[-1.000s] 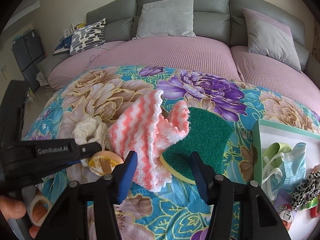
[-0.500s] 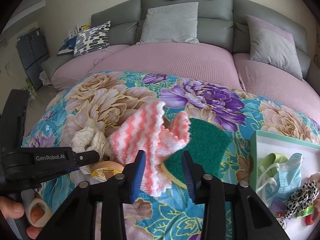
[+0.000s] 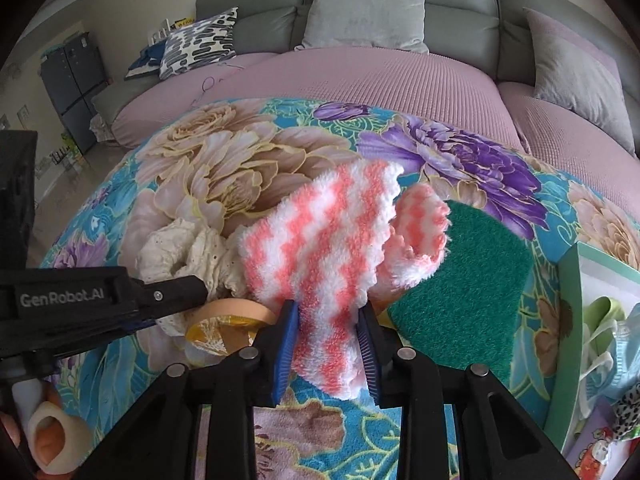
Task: Organize soft objects
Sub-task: 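Grasp the cream lace scrunchie with the left tool while the right tool grasps the pink striped cloth, then carry the lace scrunchie and pink striped cloth into the tray and release both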
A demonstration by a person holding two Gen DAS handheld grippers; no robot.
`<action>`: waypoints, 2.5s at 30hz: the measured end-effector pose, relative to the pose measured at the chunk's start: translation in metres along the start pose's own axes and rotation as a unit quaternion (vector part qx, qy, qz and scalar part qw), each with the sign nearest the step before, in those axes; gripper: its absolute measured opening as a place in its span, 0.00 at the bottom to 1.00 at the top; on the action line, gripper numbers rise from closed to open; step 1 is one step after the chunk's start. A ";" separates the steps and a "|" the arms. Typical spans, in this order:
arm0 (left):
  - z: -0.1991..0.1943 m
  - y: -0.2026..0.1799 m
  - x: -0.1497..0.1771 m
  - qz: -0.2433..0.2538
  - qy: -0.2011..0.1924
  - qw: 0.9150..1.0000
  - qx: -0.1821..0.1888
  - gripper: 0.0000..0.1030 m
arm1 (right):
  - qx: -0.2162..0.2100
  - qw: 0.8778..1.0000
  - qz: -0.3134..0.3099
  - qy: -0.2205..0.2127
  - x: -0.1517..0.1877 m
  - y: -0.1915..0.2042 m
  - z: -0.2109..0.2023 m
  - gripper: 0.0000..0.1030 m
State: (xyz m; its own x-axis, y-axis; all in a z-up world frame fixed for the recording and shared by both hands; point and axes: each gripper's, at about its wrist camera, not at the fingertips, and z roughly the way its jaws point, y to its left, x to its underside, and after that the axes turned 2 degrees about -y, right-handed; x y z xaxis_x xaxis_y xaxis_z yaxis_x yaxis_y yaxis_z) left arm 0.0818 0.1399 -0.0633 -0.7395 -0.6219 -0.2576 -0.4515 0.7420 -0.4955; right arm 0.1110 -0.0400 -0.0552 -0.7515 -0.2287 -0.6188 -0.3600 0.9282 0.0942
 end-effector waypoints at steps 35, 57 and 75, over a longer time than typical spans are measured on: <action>-0.099 -0.033 -0.004 0.068 -0.145 0.986 0.054 0.15 | -0.006 0.991 0.037 -0.131 -0.023 -0.023 -0.111 0.13; -0.106 -0.098 0.027 0.150 -0.148 0.975 0.065 0.15 | 0.077 0.971 0.153 -0.169 0.033 -0.117 -0.194 0.13; -0.072 -0.214 0.125 0.326 -0.083 0.930 0.144 0.15 | 0.216 0.903 0.313 -0.200 0.100 -0.232 -0.269 0.13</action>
State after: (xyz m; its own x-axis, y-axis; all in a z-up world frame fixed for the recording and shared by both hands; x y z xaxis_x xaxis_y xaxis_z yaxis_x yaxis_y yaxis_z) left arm 0.0499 -0.0789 0.0701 -0.7116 -0.1098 -0.6939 0.2375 0.8919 -0.3847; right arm -0.0299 -0.3573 0.0710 -0.4426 0.4241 -0.7901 0.3804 0.8867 0.2629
